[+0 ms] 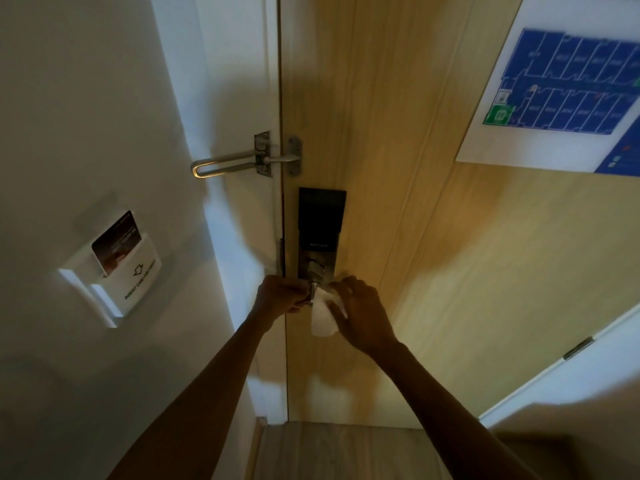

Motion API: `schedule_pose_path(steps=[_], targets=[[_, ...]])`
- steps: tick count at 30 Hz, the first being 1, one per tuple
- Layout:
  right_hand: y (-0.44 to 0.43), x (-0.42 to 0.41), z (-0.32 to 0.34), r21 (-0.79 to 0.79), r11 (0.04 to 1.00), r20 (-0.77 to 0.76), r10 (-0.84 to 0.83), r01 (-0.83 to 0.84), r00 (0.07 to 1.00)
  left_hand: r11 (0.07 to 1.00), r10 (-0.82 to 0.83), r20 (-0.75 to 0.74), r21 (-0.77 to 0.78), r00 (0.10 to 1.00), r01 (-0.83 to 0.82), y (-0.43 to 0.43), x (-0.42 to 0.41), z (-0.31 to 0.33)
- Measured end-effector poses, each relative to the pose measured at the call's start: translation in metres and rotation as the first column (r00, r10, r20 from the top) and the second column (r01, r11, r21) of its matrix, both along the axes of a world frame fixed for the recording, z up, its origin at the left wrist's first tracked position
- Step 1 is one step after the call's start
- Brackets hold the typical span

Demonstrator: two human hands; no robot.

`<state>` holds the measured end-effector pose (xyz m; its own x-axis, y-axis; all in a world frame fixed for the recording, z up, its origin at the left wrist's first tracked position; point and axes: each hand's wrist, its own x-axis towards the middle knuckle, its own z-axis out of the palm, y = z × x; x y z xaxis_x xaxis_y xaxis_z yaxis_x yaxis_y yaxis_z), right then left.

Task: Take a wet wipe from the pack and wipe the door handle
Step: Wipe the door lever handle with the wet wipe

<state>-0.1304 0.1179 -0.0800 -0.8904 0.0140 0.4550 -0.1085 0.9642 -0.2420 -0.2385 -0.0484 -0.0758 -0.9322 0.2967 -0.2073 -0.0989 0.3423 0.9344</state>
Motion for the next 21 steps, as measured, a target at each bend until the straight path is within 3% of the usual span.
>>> schedule_pose_path(steps=[7,10,14,21], targets=[[-0.016,-0.009,-0.018,0.161,0.987,0.156,0.005,-0.03,0.988,0.995,-0.09,0.023,0.043,0.996,0.089,-0.006,-0.009,-0.001],[-0.016,-0.013,-0.017,0.182,0.982,0.163,0.015,-0.045,0.987,0.992,-0.102,0.034,0.08,0.994,0.099,-0.006,-0.01,0.0],[-0.018,-0.015,-0.014,0.098,0.995,0.153,-0.015,0.0,0.988,0.988,-0.128,0.022,0.095,0.992,0.125,-0.006,-0.011,0.002],[-0.029,-0.013,-0.017,0.188,0.981,0.137,0.026,-0.051,0.99,0.983,-0.137,0.081,0.132,0.987,0.125,-0.006,-0.015,0.0]])
